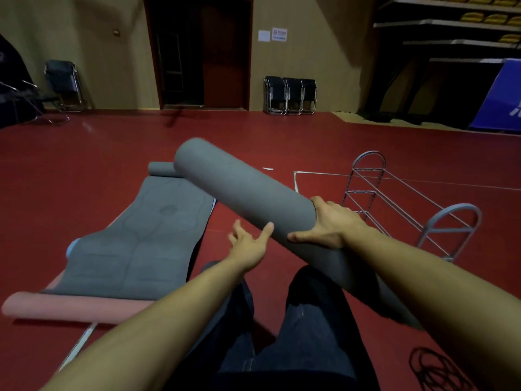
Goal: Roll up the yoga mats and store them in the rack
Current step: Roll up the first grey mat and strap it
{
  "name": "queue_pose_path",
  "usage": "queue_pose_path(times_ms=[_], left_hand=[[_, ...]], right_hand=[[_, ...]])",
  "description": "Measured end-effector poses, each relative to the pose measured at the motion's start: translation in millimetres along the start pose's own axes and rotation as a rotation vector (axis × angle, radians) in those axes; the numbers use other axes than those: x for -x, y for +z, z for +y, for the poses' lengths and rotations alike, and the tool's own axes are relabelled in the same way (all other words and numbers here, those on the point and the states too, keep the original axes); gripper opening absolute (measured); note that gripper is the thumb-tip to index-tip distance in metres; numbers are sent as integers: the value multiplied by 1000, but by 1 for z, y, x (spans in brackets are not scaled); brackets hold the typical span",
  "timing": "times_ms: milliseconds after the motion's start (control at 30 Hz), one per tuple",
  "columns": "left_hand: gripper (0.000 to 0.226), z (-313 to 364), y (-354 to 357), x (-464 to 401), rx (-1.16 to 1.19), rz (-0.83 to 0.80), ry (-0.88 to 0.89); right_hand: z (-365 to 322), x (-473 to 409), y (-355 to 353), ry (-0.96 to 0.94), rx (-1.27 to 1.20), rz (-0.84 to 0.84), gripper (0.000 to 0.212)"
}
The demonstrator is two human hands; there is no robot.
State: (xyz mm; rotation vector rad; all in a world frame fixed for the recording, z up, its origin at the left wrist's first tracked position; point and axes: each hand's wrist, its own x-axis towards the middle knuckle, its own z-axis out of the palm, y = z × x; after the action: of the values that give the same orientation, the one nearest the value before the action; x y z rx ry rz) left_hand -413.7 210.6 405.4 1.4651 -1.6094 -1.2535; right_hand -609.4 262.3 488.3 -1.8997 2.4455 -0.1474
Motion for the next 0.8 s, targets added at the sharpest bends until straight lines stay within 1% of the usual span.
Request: queue_pose_path(times_ms=[67,100,133,200,267,367,467,567,600,667,733,800], left_hand=[[103,10,19,2,277,-140,-172],[98,16,25,2,411,-196,-227],[93,22,30,3,536,-236,-249],[87,30,34,-4,759,-259,-228],[85,32,30,-15,894,-255,-179],[75,25,24,-28,929,-272,-118],[69,13,25,-38,900,-289,-122],[78,2,30,-51,851,-294,-110],[82,-2,32,-56,841,-303,-107],[84,-9,35,-67,828,-306,-106],[81,-17,38,-77,832,-306,-124],[75,-20,42,-83,832,-319,-158]], right_hand=[[-14,-8,-5,63,-109,22,121],[-20,-12,-7,93,-177,25,121],[-27,-16,-9,124,-245,24,121],[-39,-26,-9,181,-399,8,121],[-48,-37,-2,224,-566,1,126],[-52,-56,17,262,-747,-4,137],[-54,-63,30,318,-831,-22,136],[-48,-67,44,306,-866,-63,143],[-43,-70,51,292,-885,-65,141],[-30,-77,63,263,-962,-81,127],[-17,-82,73,246,-1137,-134,112],[-8,-84,78,245,-1301,-183,93]])
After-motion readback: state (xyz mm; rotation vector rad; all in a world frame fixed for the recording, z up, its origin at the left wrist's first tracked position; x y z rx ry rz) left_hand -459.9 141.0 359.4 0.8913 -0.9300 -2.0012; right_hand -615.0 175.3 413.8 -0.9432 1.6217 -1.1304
